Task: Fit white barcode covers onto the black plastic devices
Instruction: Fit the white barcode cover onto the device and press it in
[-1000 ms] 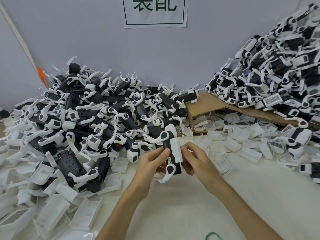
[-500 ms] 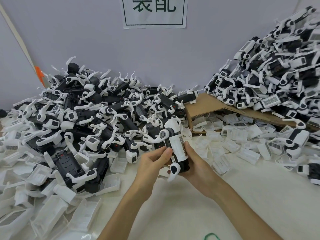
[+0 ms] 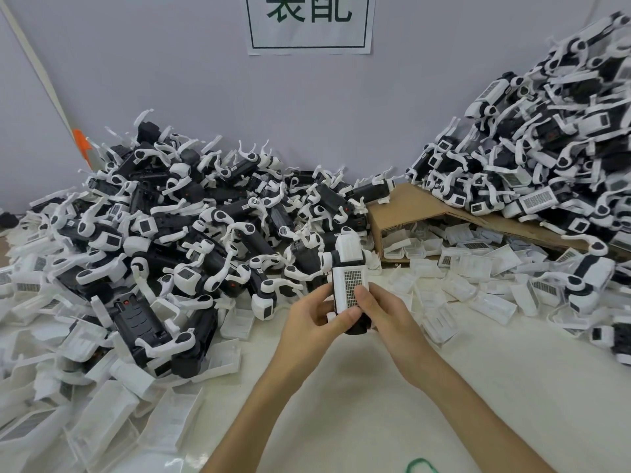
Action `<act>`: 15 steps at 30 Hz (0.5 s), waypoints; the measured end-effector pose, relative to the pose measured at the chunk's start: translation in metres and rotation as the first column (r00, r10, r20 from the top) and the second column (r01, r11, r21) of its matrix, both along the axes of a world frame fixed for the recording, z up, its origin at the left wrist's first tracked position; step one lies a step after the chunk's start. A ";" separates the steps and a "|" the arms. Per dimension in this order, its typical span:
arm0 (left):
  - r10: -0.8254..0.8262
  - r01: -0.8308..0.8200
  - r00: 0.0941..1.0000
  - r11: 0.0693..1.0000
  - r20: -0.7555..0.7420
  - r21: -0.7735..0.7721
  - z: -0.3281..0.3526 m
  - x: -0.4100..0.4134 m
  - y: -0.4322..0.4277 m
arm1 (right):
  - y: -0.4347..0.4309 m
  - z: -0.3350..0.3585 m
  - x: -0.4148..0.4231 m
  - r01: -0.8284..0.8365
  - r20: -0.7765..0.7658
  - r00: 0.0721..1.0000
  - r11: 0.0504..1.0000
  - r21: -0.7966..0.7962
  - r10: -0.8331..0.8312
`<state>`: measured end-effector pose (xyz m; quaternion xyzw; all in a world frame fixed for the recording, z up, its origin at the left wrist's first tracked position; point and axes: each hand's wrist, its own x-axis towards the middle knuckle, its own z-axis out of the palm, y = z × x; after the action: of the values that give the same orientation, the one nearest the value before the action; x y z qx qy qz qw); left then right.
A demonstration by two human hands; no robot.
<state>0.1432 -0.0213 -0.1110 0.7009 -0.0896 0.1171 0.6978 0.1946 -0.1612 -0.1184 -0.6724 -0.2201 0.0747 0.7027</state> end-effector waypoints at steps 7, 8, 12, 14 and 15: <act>-0.002 0.003 1.000 1.000 0.020 -0.030 -0.002 -0.001 -0.002 | 0.004 -0.001 -0.002 0.042 0.046 0.998 0.999 0.016 -0.043; -0.009 0.009 1.000 0.999 0.020 -0.040 -0.002 -0.002 -0.002 | 0.004 -0.001 -0.002 0.048 0.051 0.998 0.999 0.018 -0.048; -0.013 0.014 1.000 0.999 0.005 -0.051 -0.001 -0.003 -0.003 | 0.005 0.000 -0.003 0.101 0.080 0.992 0.995 -0.004 -0.100; -0.002 0.002 1.000 0.999 -0.005 -0.040 -0.001 -0.002 -0.003 | 0.005 -0.001 -0.002 0.130 0.089 0.988 0.991 -0.012 -0.128; -0.002 0.002 1.000 0.999 -0.006 -0.039 -0.002 -0.002 -0.003 | 0.005 -0.001 -0.002 0.139 0.094 0.986 0.990 -0.014 -0.137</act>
<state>0.1415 -0.0243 -0.1130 0.6877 -0.0857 0.1160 0.7116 0.1924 -0.1558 -0.1196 -0.6959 -0.2047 -0.0035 0.6883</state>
